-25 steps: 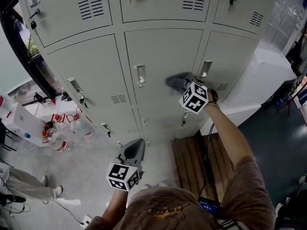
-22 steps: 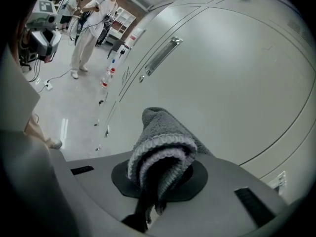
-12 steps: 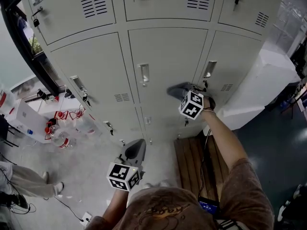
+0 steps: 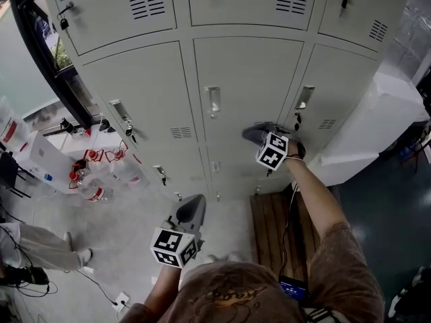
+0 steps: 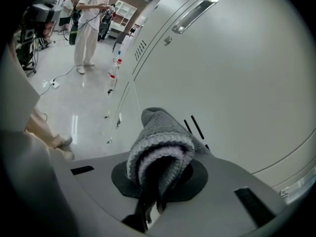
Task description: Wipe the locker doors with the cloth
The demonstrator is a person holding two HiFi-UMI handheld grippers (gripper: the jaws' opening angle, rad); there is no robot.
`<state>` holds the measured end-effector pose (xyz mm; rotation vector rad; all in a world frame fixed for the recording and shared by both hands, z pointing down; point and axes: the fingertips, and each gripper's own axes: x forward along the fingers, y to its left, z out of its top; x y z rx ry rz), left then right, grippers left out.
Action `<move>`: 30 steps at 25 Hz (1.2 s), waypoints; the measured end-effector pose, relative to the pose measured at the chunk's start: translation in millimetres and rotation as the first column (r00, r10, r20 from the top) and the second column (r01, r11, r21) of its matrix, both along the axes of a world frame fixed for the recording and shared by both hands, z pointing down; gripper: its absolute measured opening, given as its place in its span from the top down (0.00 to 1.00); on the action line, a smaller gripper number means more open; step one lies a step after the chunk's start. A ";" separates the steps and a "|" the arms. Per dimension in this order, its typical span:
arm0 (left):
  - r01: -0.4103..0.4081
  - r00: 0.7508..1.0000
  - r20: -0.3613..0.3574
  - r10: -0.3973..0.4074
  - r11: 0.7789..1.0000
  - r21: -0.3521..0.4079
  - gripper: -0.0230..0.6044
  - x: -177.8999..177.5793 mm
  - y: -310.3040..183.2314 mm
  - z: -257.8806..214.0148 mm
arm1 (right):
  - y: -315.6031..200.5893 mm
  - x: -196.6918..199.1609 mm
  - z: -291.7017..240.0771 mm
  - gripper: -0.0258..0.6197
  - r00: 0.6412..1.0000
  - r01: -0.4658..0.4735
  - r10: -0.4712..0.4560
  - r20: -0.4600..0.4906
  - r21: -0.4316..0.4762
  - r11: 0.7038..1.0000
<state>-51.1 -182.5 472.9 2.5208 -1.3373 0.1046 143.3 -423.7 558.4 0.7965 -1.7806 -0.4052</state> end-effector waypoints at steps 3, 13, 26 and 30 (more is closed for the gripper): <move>0.004 1.000 0.000 -0.004 1.000 0.007 0.96 -1.7 2.1 -2.7 | 1.1 1.7 7.5 0.91 1.000 -0.013 0.013 -0.023 -0.004 1.000; 0.009 1.000 -0.009 -0.008 1.000 0.017 0.96 -7.4 5.8 -4.6 | 27.2 -3.3 -5.6 0.91 0.999 -0.017 0.018 0.050 -0.011 1.000; -0.014 0.999 -0.031 0.015 0.999 0.045 0.96 0.3 4.9 -12.8 | 80.3 -9.4 -110.6 0.91 0.943 -0.026 -0.015 0.332 0.118 0.993; -0.007 0.999 -0.033 0.009 0.999 0.049 0.96 -2.6 4.2 -14.0 | 108.3 -9.5 -135.1 0.91 0.890 -0.056 -0.012 0.456 0.137 0.989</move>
